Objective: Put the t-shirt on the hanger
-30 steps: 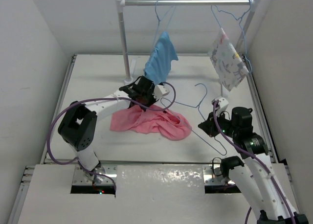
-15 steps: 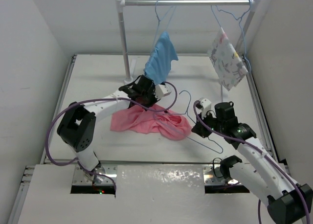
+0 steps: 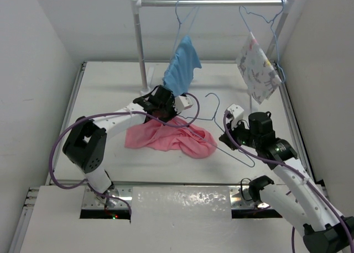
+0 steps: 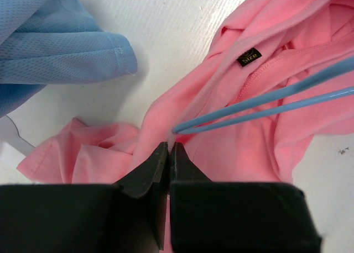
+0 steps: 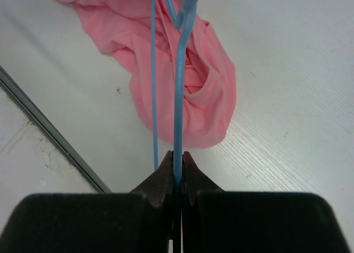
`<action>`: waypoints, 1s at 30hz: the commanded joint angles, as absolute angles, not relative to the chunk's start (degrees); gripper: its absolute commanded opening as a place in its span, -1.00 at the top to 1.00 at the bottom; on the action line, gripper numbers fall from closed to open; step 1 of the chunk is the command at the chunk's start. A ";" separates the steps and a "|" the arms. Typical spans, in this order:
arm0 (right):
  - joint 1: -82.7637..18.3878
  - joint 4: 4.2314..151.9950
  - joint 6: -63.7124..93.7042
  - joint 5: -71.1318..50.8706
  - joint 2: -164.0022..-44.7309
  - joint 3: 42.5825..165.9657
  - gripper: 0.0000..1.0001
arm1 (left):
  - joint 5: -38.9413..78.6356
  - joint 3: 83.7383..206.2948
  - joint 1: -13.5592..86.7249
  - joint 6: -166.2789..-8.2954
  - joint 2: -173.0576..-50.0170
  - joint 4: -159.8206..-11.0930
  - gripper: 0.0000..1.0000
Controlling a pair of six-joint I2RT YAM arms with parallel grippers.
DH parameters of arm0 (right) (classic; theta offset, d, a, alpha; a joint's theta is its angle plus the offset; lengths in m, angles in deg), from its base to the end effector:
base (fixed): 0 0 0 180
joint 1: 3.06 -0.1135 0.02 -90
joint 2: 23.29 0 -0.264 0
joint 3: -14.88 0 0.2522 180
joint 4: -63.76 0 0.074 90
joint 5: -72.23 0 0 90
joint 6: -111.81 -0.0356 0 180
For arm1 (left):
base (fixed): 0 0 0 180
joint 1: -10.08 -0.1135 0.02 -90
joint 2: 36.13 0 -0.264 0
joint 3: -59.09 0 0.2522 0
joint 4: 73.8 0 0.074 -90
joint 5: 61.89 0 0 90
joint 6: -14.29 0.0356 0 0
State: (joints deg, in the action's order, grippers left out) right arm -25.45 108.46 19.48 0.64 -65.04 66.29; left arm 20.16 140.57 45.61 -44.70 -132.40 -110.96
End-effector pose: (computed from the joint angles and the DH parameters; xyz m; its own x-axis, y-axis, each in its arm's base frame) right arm 0.1436 0.0713 0.2697 -0.5548 -0.1869 -0.8107 -0.5784 0.7870 0.2145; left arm 0.2901 -0.2132 0.2255 -0.2170 0.7819 -0.5844 0.8829 0.4126 0.2242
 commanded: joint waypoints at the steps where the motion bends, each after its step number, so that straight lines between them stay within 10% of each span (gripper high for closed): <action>1: -25.83 104.95 20.05 -0.19 -66.17 67.05 1.00 | 18.88 142.90 45.68 -44.95 -131.41 -111.29 1.00; 30: -35.22 92.91 20.93 6.91 -72.68 60.20 1.00 | 17.22 139.21 45.68 -43.81 -122.11 -108.39 1.00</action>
